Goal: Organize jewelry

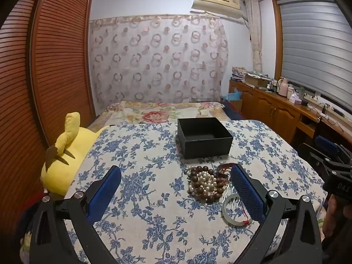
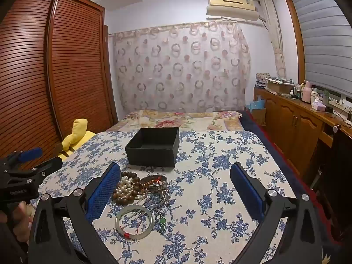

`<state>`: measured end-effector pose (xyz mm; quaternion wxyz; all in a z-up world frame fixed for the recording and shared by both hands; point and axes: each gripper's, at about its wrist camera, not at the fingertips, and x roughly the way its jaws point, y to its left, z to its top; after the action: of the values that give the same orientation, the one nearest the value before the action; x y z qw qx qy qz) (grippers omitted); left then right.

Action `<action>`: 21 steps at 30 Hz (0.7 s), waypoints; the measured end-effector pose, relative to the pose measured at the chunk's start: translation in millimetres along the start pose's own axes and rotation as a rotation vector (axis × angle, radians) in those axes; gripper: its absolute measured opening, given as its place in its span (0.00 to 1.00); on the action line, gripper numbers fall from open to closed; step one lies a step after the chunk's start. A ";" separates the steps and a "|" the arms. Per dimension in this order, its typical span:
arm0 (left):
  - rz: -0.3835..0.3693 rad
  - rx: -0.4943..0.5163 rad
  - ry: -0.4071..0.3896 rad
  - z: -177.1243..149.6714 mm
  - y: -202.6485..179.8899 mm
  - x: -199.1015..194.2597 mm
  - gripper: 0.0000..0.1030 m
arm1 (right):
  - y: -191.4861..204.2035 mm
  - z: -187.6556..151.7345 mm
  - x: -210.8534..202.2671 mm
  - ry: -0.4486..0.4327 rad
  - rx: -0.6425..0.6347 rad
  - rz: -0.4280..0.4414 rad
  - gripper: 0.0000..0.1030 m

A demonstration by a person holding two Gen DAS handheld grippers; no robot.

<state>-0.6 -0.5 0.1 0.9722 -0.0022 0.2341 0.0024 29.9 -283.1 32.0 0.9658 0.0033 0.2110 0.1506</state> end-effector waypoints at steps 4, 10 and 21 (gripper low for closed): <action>0.002 -0.003 0.001 0.0 0.3 -0.2 0.94 | 0.2 0.0 -0.4 -0.003 -0.001 0.000 0.98; 0.002 -0.001 0.003 0.0 -0.2 0.3 0.94 | 0.7 0.4 -0.9 -0.005 -0.004 0.000 0.98; 0.002 -0.003 0.000 0.0 -0.2 0.3 0.94 | 2.7 -3.2 0.9 -0.002 -0.003 -0.001 0.98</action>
<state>-0.3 -0.7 0.0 0.9723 -0.0035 0.2339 0.0036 28.7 -280.4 29.0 0.9661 0.0019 0.2096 0.1506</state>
